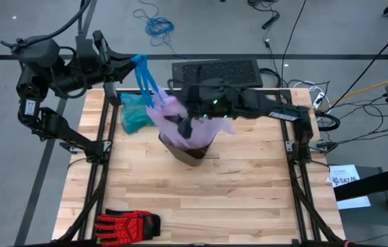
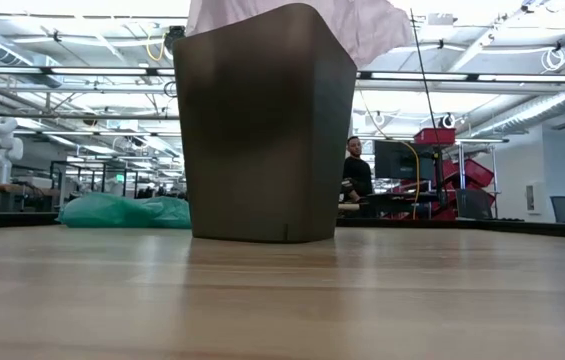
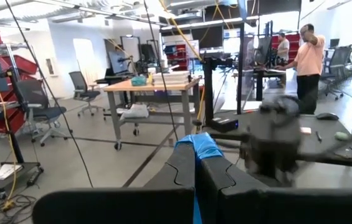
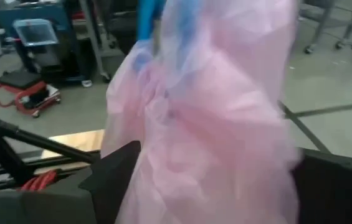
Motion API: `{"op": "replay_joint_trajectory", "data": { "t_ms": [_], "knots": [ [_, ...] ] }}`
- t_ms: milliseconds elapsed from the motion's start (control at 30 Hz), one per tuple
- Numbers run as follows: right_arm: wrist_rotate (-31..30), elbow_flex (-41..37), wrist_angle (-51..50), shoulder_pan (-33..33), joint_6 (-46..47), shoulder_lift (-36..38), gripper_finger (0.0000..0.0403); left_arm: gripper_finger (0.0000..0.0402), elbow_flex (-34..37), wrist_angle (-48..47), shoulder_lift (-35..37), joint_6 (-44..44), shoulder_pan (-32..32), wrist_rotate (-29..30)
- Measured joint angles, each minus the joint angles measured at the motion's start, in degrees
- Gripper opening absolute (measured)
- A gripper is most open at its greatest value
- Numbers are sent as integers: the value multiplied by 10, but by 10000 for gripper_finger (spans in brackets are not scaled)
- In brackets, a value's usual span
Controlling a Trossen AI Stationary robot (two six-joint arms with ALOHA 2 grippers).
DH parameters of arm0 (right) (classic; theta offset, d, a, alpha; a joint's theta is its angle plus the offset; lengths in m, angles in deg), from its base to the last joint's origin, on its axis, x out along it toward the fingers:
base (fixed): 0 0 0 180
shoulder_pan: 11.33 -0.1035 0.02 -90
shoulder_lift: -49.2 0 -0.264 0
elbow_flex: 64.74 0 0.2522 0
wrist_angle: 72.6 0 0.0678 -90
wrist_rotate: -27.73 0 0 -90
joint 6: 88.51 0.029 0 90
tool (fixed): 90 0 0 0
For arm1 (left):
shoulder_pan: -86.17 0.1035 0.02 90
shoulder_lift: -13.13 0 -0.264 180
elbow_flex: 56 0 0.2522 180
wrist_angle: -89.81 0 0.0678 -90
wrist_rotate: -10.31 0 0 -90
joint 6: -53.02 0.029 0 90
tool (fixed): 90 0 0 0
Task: Place trash/remove bag and relplace
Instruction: Remove the pink trash bag from the black trash bin
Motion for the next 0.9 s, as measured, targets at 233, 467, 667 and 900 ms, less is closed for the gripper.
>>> {"op": "replay_joint_trajectory", "data": {
  "t_ms": [233,467,667,900],
  "knots": [
    [0,-1,106,-13,-4,-49,297,0,0,0,4,2,0,-1],
    [-1,0,160,-7,-4,-94,296,0,0,0,6,2,0,-12],
    [-22,0,167,-5,-4,-109,192,0,0,1,5,2,0,-15],
    [-29,0,168,-5,-26,-109,9,0,0,15,16,2,0,-15]
  ]
}}
